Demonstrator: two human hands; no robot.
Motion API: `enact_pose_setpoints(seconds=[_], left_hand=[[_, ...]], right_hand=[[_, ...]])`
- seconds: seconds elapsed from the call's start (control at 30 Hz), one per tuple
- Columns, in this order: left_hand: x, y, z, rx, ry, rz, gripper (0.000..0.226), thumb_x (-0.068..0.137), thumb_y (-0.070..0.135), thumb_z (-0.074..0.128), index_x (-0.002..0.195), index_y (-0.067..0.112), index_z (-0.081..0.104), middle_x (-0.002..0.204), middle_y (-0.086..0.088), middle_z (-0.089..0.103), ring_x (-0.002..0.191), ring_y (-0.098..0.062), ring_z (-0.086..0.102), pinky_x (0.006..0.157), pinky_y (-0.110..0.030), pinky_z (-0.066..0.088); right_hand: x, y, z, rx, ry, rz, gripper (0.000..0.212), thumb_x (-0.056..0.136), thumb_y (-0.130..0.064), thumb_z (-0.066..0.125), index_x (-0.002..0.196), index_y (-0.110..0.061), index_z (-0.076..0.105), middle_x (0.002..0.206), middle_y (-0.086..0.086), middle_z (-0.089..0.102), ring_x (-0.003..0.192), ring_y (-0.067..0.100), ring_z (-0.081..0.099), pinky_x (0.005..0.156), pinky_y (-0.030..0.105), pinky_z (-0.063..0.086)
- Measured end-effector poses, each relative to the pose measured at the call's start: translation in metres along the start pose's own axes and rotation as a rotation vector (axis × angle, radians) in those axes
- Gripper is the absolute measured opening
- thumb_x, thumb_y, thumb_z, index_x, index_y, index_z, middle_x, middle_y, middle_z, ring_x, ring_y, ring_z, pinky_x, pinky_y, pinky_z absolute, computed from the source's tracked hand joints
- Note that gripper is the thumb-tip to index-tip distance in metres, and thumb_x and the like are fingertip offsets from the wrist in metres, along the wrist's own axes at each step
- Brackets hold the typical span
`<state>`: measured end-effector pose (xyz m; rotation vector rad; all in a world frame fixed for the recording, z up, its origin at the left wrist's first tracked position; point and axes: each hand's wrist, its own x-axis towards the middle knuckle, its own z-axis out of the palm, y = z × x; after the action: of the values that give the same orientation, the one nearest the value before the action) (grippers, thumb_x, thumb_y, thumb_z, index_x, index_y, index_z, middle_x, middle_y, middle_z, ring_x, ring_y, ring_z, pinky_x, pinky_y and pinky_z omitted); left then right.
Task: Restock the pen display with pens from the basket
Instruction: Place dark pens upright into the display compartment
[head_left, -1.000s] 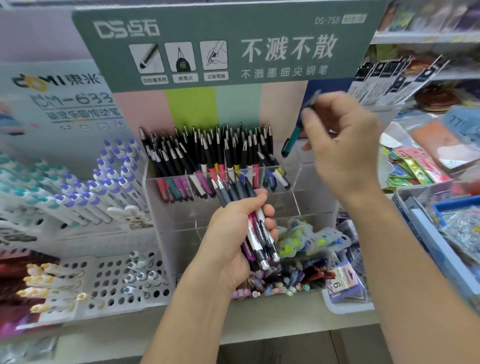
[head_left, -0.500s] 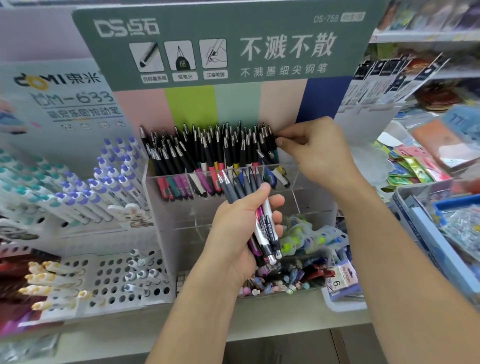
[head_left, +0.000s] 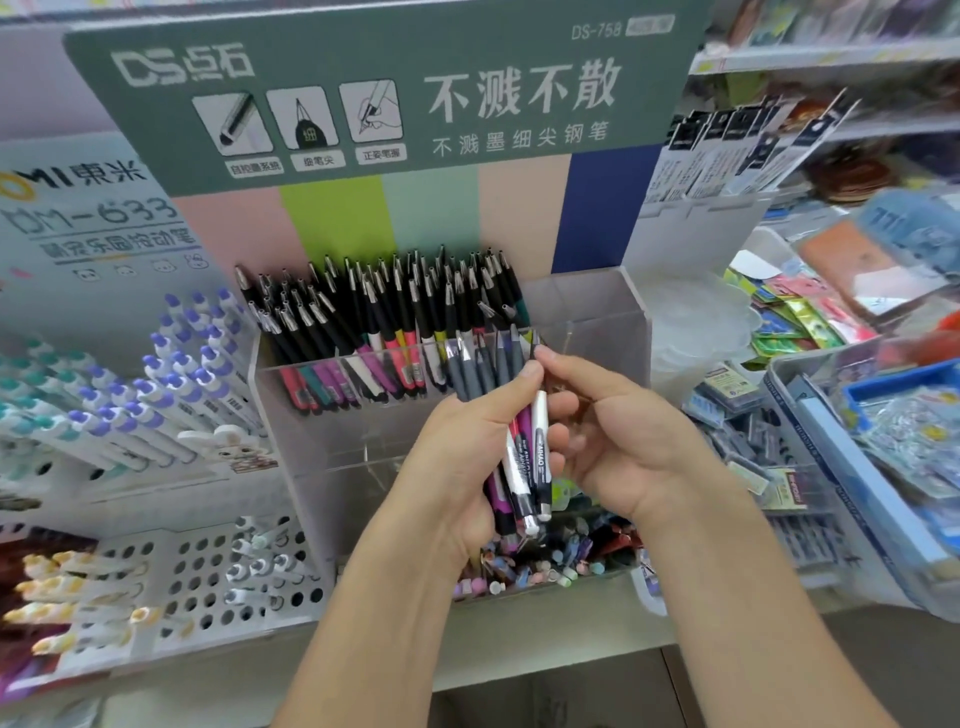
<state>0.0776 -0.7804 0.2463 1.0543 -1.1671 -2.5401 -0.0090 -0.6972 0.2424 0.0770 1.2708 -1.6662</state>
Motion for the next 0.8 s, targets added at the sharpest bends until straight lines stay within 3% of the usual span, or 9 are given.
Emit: enact_pose_setpoints(seconds=[0.13, 0.3, 0.37, 0.47, 0.53, 0.63, 0.8], left_hand=[[-0.001, -0.005, 0.010, -0.072, 0.022, 0.015, 0.035, 0.096, 0.025, 0.063, 0.111, -0.006, 0.068, 0.075, -0.011, 0.073, 0.052, -0.014, 0.066, 0.045, -0.023, 0.053], [0.002, -0.003, 0.001, -0.087, 0.116, 0.025, 0.021, 0.097, 0.024, 0.063, 0.095, 0.004, 0.067, 0.064, -0.005, 0.065, 0.048, -0.014, 0.057, 0.043, -0.024, 0.050], [0.003, -0.003, -0.004, -0.119, 0.105, 0.017, 0.015, 0.096, 0.024, 0.062, 0.093, 0.010, 0.062, 0.060, -0.001, 0.057, 0.044, -0.010, 0.047, 0.039, -0.022, 0.043], [0.002, -0.003, -0.004, -0.155, 0.057, 0.009, 0.013, 0.096, 0.027, 0.061, 0.093, 0.014, 0.059, 0.059, 0.002, 0.049, 0.041, -0.009, 0.040, 0.037, -0.019, 0.037], [0.001, -0.004, -0.003, -0.164, 0.042, 0.024, 0.017, 0.095, 0.031, 0.062, 0.096, 0.014, 0.062, 0.061, 0.001, 0.049, 0.041, -0.008, 0.040, 0.037, -0.019, 0.037], [0.000, -0.003, -0.003, -0.171, 0.068, 0.040, 0.024, 0.095, 0.034, 0.064, 0.100, 0.011, 0.061, 0.062, -0.001, 0.053, 0.042, -0.009, 0.040, 0.036, -0.020, 0.038], [-0.005, 0.001, -0.008, -0.206, 0.121, 0.054, 0.028, 0.097, 0.032, 0.062, 0.100, 0.005, 0.057, 0.064, -0.004, 0.061, 0.043, -0.010, 0.045, 0.037, -0.019, 0.040]], right_hand=[[0.000, 0.002, 0.002, 0.067, 0.069, -0.120, 0.017, 0.091, -0.027, 0.069, 0.093, -0.011, 0.074, 0.049, -0.006, 0.049, 0.040, 0.008, 0.043, 0.036, 0.018, 0.035], [-0.004, -0.031, -0.003, 0.126, 0.076, -0.591, 0.008, 0.095, -0.019, 0.064, 0.093, -0.011, 0.067, 0.072, 0.000, 0.061, 0.060, 0.009, 0.055, 0.051, 0.019, 0.046], [0.004, -0.049, -0.003, -0.037, 0.175, -0.828, 0.005, 0.098, -0.013, 0.062, 0.095, -0.011, 0.065, 0.077, 0.003, 0.066, 0.062, 0.011, 0.063, 0.056, 0.020, 0.053], [0.032, -0.061, 0.002, -0.541, 0.306, -1.087, 0.005, 0.098, -0.013, 0.063, 0.097, -0.014, 0.068, 0.080, 0.001, 0.070, 0.068, 0.017, 0.070, 0.062, 0.034, 0.061], [0.050, -0.057, 0.004, -0.837, 0.307, -1.128, 0.008, 0.095, -0.017, 0.064, 0.099, -0.016, 0.071, 0.082, -0.003, 0.071, 0.072, 0.016, 0.069, 0.067, 0.042, 0.060], [0.066, -0.046, 0.006, -1.144, 0.277, -1.063, 0.011, 0.092, -0.020, 0.067, 0.099, -0.018, 0.076, 0.085, -0.004, 0.073, 0.073, 0.013, 0.063, 0.073, 0.040, 0.056], [0.071, -0.043, 0.007, -1.118, 0.307, -0.970, 0.010, 0.086, -0.031, 0.076, 0.091, -0.024, 0.080, 0.082, -0.010, 0.075, 0.078, 0.008, 0.068, 0.076, 0.039, 0.058]])
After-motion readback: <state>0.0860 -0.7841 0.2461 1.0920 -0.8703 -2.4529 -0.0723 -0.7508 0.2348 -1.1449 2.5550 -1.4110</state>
